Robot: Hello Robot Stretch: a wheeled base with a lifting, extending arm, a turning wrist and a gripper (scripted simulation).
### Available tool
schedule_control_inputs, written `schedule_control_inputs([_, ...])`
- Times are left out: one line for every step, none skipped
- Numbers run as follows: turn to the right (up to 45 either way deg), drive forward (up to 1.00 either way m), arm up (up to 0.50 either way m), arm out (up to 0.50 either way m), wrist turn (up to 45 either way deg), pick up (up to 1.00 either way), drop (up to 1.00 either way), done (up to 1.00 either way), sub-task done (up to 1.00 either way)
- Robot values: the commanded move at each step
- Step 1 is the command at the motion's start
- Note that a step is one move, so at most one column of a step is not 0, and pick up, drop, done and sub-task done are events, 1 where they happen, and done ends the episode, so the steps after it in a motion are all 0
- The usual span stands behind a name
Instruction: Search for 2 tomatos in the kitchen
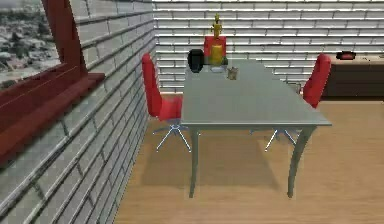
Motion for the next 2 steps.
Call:
schedule_control_inputs([45.0,0.0,0.0,0.0,0.0,0.0,0.0,0.0,0.0])
schedule_control_inputs([45.0,0.0,0.0,0.0,0.0,0.0,0.0,0.0,0.0])
